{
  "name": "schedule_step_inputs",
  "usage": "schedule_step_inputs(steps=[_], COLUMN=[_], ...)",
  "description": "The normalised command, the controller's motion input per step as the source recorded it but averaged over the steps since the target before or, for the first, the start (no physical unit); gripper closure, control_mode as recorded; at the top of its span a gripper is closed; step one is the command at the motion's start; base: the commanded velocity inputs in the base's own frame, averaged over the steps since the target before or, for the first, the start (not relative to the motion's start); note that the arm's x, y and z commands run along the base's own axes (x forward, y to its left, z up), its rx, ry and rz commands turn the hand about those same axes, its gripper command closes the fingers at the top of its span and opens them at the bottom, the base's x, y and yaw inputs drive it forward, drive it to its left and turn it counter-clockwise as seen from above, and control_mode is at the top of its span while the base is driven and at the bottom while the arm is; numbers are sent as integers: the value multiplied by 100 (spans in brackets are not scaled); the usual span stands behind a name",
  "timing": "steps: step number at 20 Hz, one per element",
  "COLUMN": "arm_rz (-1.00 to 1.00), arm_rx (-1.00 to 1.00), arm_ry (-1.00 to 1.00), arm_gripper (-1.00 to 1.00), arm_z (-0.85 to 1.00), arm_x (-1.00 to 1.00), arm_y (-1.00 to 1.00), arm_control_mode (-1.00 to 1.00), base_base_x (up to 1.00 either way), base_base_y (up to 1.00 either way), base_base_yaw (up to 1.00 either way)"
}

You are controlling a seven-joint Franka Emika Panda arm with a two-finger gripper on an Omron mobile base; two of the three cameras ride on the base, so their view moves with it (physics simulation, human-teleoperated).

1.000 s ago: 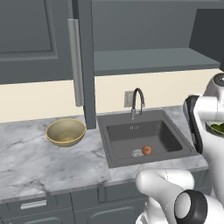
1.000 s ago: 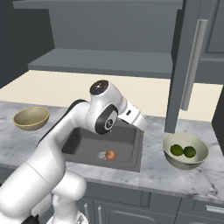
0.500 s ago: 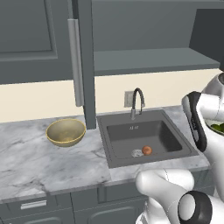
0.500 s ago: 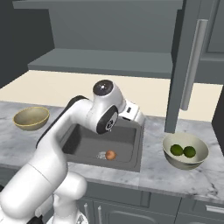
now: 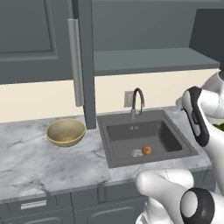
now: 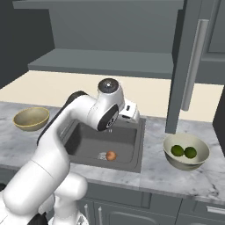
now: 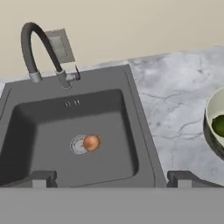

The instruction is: Pick the limes from the cabinet and place them in one bowl. Pick the onion from the sink and place it in the other bowl.

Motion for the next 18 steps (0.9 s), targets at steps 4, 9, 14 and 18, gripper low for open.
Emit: schedule_step_inputs(steps=[4, 9, 14, 18], arm_rz=[18, 17, 3, 7], arm_rx=[6, 1, 3, 6], arm_ry=[16, 33, 25, 4], arm_gripper=[-100, -100, -100, -100], arm_z=[-7, -10, -12, -22], arm_x=[1, 1, 0, 0], arm_y=[21, 21, 16, 14], arm_control_mode=[-100, -100, -100, -100], base_base_x=[0, 0, 0, 0], base_base_y=[0, 0, 0, 0], base_base_yaw=[0, 0, 0, 0])
